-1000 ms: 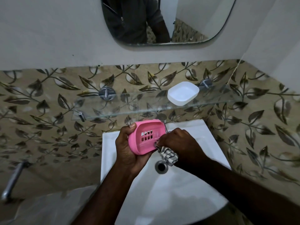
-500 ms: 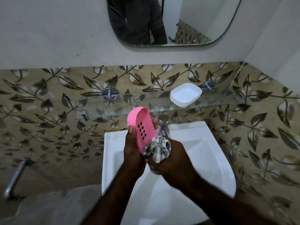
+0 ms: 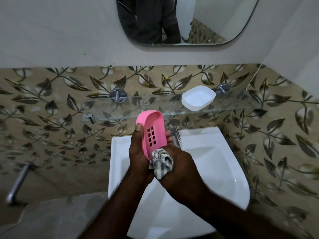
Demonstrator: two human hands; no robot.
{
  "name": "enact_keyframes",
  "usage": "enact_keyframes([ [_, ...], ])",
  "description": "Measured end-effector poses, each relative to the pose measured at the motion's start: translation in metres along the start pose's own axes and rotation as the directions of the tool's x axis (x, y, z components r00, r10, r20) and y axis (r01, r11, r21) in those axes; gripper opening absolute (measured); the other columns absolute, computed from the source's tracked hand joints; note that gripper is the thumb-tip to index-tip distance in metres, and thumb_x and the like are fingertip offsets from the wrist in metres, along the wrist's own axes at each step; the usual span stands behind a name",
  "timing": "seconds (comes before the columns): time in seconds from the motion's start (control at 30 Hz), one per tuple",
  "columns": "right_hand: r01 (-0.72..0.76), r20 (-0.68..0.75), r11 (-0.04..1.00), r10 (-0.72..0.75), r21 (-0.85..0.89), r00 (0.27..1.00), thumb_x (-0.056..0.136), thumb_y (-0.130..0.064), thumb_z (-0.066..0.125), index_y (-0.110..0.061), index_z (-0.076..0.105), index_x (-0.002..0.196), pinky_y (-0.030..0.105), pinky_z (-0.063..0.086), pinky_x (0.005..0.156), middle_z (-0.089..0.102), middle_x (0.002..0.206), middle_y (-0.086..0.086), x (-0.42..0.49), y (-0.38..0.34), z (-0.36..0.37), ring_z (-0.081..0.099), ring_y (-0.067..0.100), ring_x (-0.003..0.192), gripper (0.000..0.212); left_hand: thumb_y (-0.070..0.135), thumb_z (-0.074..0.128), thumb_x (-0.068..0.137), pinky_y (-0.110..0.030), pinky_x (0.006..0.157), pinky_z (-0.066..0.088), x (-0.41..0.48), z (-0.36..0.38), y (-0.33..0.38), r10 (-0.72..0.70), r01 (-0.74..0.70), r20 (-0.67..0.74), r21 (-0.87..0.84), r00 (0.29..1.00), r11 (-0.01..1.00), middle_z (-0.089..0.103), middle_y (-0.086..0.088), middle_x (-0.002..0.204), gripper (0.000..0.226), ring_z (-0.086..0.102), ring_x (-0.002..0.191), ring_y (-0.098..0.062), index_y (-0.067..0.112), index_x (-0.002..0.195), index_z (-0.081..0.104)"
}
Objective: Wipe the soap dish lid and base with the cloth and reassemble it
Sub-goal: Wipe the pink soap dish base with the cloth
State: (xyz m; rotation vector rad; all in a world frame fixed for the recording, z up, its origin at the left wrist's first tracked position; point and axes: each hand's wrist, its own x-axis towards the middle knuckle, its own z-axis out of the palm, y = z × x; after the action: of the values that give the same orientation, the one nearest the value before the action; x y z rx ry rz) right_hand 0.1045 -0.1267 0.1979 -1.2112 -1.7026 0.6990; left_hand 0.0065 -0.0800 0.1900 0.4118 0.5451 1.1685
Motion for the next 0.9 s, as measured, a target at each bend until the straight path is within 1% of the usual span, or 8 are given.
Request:
enact_keyframes([
  [0.07,-0.039,0.021,0.998,0.038,0.049,0.999,0.071,-0.015,0.060,-0.018,0.061,0.075,0.038,0.055,0.070,0.065,0.076,-0.002,-0.005,-0.002,0.003,0.063,0.019,0.074,0.005,0.060,0.088,0.028,-0.037,0.071,0.060,0.000,-0.001,0.000,-0.009,0.009,0.005,0.005,1.000,1.000,0.071,-0.022,0.090,0.088,0.071,0.076,-0.030,0.001,0.093,0.076],
  [0.2,0.324,0.223,0.809,-0.243,-0.490,0.944,0.068,-0.025,0.054,-0.017,0.068,0.084,0.035,0.044,0.069,0.066,0.080,-0.002,-0.003,0.025,-0.018,0.058,0.023,0.074,0.023,0.061,0.081,0.046,-0.038,0.071,0.059,-0.001,-0.002,-0.001,-0.039,0.041,-0.064,0.033,0.997,0.999,0.068,-0.023,0.092,0.086,0.068,0.075,-0.030,-0.001,0.106,0.068],
  [0.3,0.323,0.242,0.689,-0.216,-0.649,0.946,0.070,-0.031,0.062,-0.024,0.068,0.085,0.034,0.038,0.065,0.066,0.082,-0.007,-0.002,0.035,-0.026,0.054,0.023,0.079,0.018,0.057,0.062,0.069,-0.039,0.075,0.058,-0.003,-0.001,-0.003,-0.075,0.075,-0.094,-0.010,0.993,0.997,0.068,-0.021,0.087,0.066,0.068,0.075,-0.030,0.000,0.102,0.066],
  [0.4,0.148,0.146,0.815,-0.078,-0.561,0.986,0.069,-0.029,0.058,-0.020,0.063,0.073,0.034,0.044,0.065,0.063,0.074,-0.003,-0.006,0.022,-0.010,0.057,0.025,0.077,0.011,0.057,0.064,0.068,-0.040,0.073,0.059,-0.005,0.003,-0.004,-0.103,0.106,-0.142,0.015,0.985,0.994,0.070,-0.022,0.087,0.070,0.069,0.075,-0.031,-0.002,0.106,0.065],
  [0.5,-0.180,0.053,0.970,0.191,-0.166,0.980,0.073,-0.020,0.061,-0.014,0.061,0.071,0.037,0.053,0.065,0.064,0.070,0.001,-0.003,0.004,0.000,0.061,0.021,0.071,0.006,0.059,0.081,0.047,-0.037,0.071,0.060,-0.006,0.003,-0.009,-0.088,0.095,-0.174,0.033,0.981,0.995,0.070,-0.022,0.090,0.089,0.069,0.077,-0.031,-0.002,0.109,0.065],
  [0.6,0.063,0.086,0.972,-0.044,-0.226,0.995,0.070,-0.024,0.057,-0.016,0.065,0.074,0.032,0.049,0.069,0.065,0.074,-0.002,-0.008,-0.001,-0.007,0.058,0.019,0.074,0.013,0.061,0.069,0.058,-0.038,0.074,0.057,-0.007,0.006,-0.003,-0.085,0.093,-0.167,0.040,0.982,0.995,0.066,-0.021,0.089,0.080,0.066,0.076,-0.030,-0.001,0.109,0.063],
  [0.7,0.340,0.280,0.791,-0.222,-0.509,0.934,0.066,-0.032,0.054,-0.021,0.069,0.087,0.032,0.037,0.072,0.066,0.083,-0.004,-0.003,0.024,-0.023,0.056,0.021,0.085,0.029,0.056,0.056,0.075,-0.043,0.094,0.046,-0.006,0.004,0.003,-0.121,0.123,-0.177,0.000,0.977,0.992,0.061,-0.022,0.092,0.066,0.060,0.080,-0.030,0.000,0.110,0.061],
  [0.9,0.161,0.123,0.891,-0.119,-0.425,0.985,0.067,-0.023,0.053,-0.013,0.067,0.071,0.033,0.045,0.070,0.065,0.072,0.000,-0.005,0.011,-0.005,0.056,0.020,0.075,0.018,0.057,0.059,0.071,-0.040,0.080,0.055,-0.008,0.005,-0.001,-0.119,0.113,-0.209,-0.042,0.971,0.993,0.063,-0.022,0.092,0.076,0.062,0.079,-0.031,-0.003,0.118,0.058],
])
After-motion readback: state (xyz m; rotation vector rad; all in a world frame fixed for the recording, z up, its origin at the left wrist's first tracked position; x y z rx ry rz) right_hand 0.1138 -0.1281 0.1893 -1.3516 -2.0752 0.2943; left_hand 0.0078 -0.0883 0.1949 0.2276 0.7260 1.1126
